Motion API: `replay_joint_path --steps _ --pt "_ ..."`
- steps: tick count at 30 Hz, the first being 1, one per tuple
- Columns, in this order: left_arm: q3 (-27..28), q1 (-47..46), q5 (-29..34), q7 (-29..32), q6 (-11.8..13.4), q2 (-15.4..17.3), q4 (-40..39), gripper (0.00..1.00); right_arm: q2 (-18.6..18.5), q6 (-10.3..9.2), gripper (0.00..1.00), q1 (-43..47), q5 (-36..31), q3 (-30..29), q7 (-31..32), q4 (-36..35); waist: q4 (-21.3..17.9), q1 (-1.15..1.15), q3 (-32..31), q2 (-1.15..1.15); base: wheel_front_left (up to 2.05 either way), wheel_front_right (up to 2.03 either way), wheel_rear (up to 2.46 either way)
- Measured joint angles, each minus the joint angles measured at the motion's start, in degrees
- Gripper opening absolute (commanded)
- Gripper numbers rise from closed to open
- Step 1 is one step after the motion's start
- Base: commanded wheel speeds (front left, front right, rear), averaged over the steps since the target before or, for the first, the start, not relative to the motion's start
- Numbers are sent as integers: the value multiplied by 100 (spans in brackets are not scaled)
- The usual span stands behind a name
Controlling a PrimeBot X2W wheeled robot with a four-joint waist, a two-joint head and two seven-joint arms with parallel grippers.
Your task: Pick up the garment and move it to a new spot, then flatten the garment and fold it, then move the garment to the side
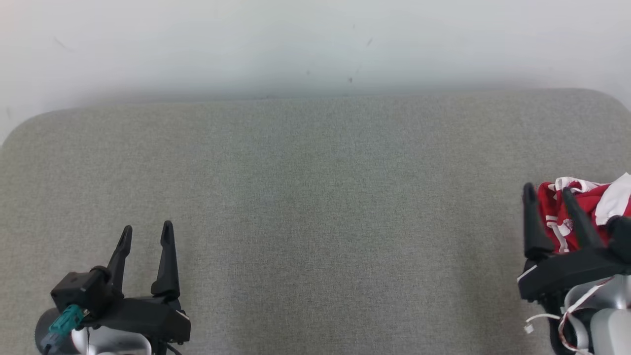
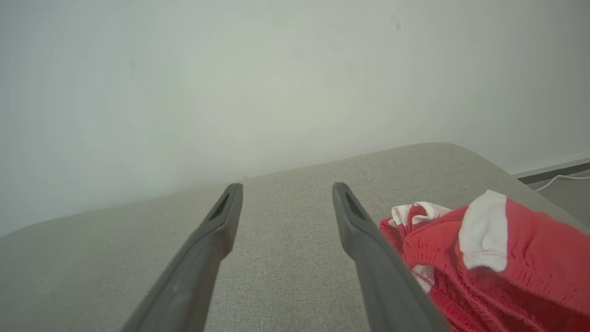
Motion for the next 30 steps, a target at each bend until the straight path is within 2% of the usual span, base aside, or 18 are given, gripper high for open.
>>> replay_joint_path --steps 7,19,30 --pt "86 27 -240 -63 1 -145 196 100 10 151 100 157 48 307 -231 316 41 0 -198 0 0 0 0" --pt "110 307 -305 -187 -58 -74 461 100 37 203 100 342 145 568 -474 684 124 0 -432 0 0 0 0" --pt "136 403 -308 -269 -103 -21 613 100 53 249 100 330 148 692 -622 896 -9 0 -509 1 0 0 0"
